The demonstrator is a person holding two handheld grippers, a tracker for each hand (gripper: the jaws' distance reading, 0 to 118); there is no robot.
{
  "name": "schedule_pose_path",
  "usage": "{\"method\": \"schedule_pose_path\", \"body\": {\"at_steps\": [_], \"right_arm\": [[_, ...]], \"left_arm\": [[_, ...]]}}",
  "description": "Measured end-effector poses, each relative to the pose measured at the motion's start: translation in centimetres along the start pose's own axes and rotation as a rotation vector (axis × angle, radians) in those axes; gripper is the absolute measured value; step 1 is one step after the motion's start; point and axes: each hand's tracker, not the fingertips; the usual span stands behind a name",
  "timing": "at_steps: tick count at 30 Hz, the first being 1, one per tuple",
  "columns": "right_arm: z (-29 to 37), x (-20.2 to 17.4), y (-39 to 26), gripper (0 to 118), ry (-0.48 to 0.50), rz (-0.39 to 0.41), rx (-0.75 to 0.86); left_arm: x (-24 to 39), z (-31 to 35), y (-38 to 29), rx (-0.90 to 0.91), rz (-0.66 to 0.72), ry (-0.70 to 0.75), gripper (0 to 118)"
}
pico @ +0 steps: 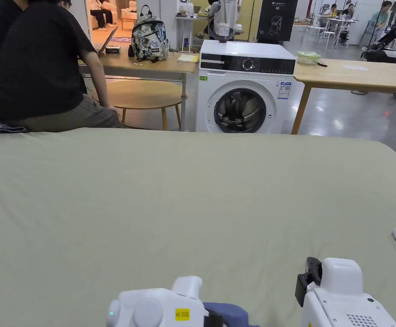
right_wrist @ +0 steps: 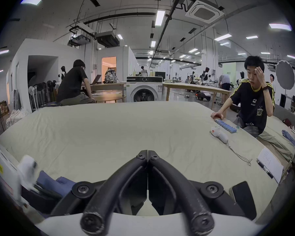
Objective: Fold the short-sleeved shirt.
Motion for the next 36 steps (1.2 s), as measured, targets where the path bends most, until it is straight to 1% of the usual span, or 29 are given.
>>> {"method": "schedule_pose_path", "body": {"at_steps": [3,5,9,12,14,15,17,18,22,25,27,29,31,33,35,36], "right_arm": [[-0.2,-0.5,0.7,0,0.003,0.003,0.026],[-0.2,-1.0,1.3,0,0.006,0.004,0.048],[-0.3,-2.3,2.7,0,0.020,0.009,0.097],[-0.3,-3.3,3.4,0,0.028,0.011,0.139],[-0.1,-3.7,3.7,0,0.031,0.004,0.173],[0.0,-4.0,3.9,0,0.031,0.003,0.188],[0.2,-4.3,4.3,0,0.029,-0.002,0.212],[0.3,-4.4,4.4,0,0.029,-0.003,0.227],[0.3,-4.6,4.8,0,0.024,-0.003,0.253],[0.8,-4.4,4.6,0,0.038,0.011,0.223],[1.5,-4.4,3.6,0,0.057,0.032,0.153],[2.5,-4.7,2.0,0,0.111,0.042,0.066],[3.3,-5.6,-0.1,0,0.162,0.089,-0.033],[3.7,-6.6,-2.1,0,0.218,0.109,-0.108],[3.6,-7.8,-4.3,0,0.261,0.138,-0.183],[3.4,-8.3,-5.2,0,0.264,0.157,-0.210]], "left_arm": [[-0.4,4.1,1.0,0.175,-0.094,0.144,0],[-0.6,6.6,1.4,0.309,-0.157,0.284,0],[-1.0,10.8,1.5,0.550,-0.193,0.437,0],[-1.1,12.7,1.0,0.769,-0.268,0.588,0],[-1.1,13.5,0.8,0.853,-0.291,0.644,0],[-1.3,13.8,1.0,0.864,-0.283,0.670,0],[-1.5,14.3,1.0,0.893,-0.282,0.676,0],[-1.4,14.4,0.9,0.923,-0.283,0.710,0],[-1.8,15.0,1.3,0.939,-0.281,0.704,0],[-1.9,15.3,1.2,0.933,-0.274,0.683,0],[-2.1,15.5,1.2,0.915,-0.278,0.681,0],[-2.4,15.6,1.0,0.904,-0.267,0.670,0],[-3.0,15.5,0.7,0.884,-0.258,0.665,0],[-3.4,15.4,0.4,0.863,-0.250,0.661,0],[-4.0,15.3,-0.3,0.836,-0.243,0.658,0],[-4.2,15.2,-0.6,0.827,-0.240,0.656,0]]}}
